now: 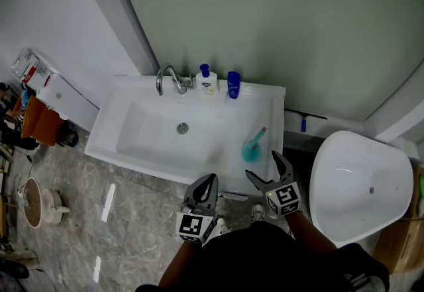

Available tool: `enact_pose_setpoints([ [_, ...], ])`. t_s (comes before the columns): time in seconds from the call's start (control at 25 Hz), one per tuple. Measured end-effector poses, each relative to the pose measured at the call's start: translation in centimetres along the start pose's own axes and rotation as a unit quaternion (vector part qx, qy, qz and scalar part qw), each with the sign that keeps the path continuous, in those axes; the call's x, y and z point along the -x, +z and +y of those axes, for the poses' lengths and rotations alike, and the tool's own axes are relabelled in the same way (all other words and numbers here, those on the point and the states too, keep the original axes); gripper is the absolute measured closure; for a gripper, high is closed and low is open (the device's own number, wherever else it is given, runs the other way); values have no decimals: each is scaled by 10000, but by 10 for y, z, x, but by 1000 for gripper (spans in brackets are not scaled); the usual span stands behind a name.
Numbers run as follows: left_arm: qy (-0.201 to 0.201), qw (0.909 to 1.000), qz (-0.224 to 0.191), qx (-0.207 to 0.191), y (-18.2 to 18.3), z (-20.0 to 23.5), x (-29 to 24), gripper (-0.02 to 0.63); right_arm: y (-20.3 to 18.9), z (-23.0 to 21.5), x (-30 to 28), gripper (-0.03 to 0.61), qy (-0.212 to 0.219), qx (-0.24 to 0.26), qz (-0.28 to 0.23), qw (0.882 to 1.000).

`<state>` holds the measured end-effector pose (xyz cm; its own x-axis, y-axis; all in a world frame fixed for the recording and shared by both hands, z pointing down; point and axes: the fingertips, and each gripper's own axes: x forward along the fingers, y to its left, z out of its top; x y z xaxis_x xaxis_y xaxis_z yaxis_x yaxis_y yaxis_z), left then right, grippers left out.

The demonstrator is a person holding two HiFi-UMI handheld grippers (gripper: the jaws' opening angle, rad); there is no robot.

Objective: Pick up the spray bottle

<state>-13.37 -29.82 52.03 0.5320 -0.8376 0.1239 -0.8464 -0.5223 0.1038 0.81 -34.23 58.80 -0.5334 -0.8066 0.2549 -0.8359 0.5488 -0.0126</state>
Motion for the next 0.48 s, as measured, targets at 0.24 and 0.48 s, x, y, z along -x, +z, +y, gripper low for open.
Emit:
enact_pose_setpoints([
  [0.24, 135, 9999, -1, 76, 0, 6, -10, 618, -11, -11, -21, 176, 210, 87, 161, 9996],
  [0.48, 277, 9996, -68, -9, 2, 10, -16, 618, -18, -17, -35, 228, 308, 135, 273, 9991],
])
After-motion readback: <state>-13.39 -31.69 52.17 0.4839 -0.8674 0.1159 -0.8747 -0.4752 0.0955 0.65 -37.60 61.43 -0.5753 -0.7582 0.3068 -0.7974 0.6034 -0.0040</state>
